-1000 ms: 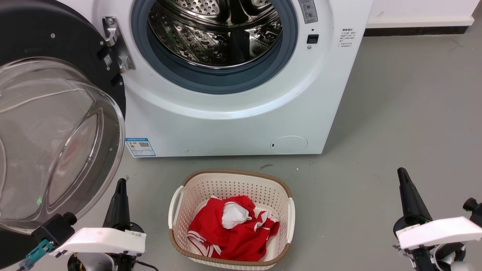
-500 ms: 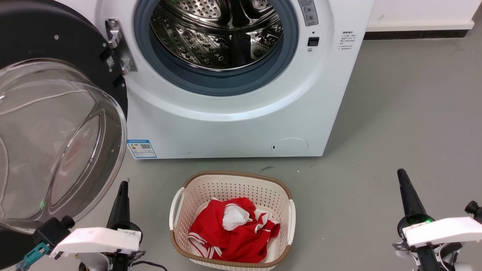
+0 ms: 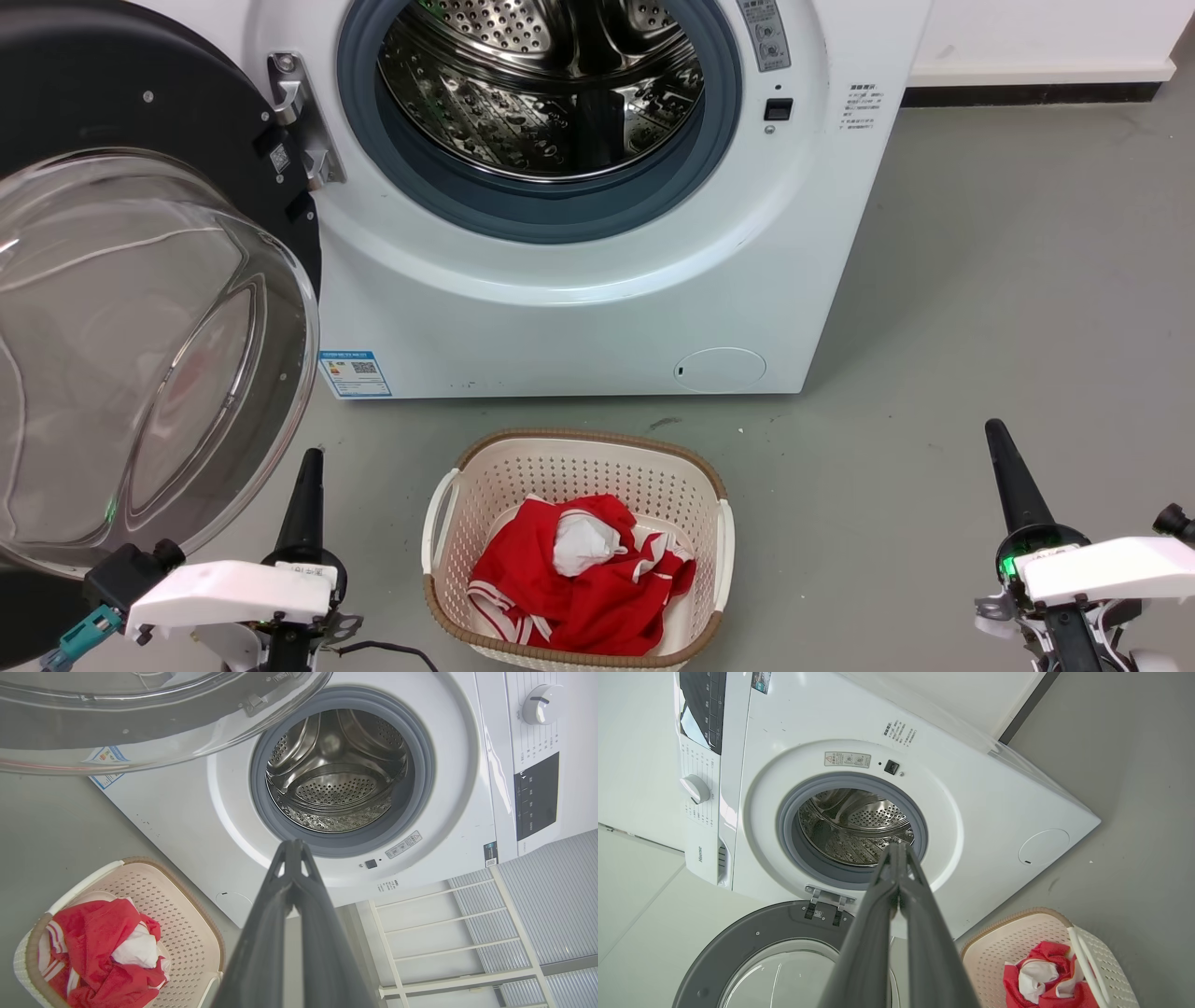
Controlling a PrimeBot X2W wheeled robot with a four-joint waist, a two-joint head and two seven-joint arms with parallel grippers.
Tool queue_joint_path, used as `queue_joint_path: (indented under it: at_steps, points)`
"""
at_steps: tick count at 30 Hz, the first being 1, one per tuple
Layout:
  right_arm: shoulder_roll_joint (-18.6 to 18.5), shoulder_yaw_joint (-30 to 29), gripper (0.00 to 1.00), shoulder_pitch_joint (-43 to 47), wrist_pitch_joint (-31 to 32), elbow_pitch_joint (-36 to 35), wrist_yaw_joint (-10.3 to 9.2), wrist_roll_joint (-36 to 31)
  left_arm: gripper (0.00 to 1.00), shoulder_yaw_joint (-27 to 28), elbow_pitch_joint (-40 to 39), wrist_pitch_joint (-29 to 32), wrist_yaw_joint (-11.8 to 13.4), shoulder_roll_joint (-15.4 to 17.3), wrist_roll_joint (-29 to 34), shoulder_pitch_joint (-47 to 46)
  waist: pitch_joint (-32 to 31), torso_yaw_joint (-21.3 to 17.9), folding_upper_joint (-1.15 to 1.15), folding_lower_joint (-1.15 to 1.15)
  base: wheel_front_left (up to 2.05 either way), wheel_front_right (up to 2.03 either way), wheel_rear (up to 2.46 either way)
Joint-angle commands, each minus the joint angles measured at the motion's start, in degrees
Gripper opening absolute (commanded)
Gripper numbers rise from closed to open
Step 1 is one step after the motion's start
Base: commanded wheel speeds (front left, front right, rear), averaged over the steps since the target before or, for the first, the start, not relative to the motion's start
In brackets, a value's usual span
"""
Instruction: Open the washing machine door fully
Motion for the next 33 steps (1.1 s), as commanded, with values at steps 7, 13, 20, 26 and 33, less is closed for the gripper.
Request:
queue_joint_path:
  at_steps: [7,13,20,26,33]
  points:
    - [-0.35,-0.38,0.00,-1.65,1.08,0.76,-0.01,6.25,0.00,0.29,0.51,1.51,-0.55,0.01,-6.35,-1.60,-0.38,0.12,0.00,0.00,0.00,0.00,0.00]
    - [-0.31,-0.57,0.00,-1.74,1.67,1.29,0.00,9.42,0.00,0.40,1.01,2.40,-0.74,-0.04,-9.65,-1.65,-0.61,0.20,0.00,0.00,0.00,0.00,0.00]
    - [-0.26,-0.74,0.00,-1.94,2.24,1.90,0.00,12.45,0.00,0.50,1.45,3.10,-0.90,-0.09,-12.79,-1.84,-0.84,0.28,0.00,0.00,0.00,0.00,0.00]
    - [-0.20,-0.92,0.00,-2.11,2.78,2.47,0.00,15.37,0.00,0.61,1.88,3.87,-0.98,-0.14,-15.82,-2.06,-1.08,0.35,0.00,0.00,0.00,0.00,0.00]
    - [-0.11,-1.13,0.00,-2.43,3.44,3.02,-0.01,18.51,0.00,0.72,2.38,4.65,-1.09,-0.20,-19.18,-2.32,-1.35,0.44,0.00,0.00,0.00,0.00,0.00]
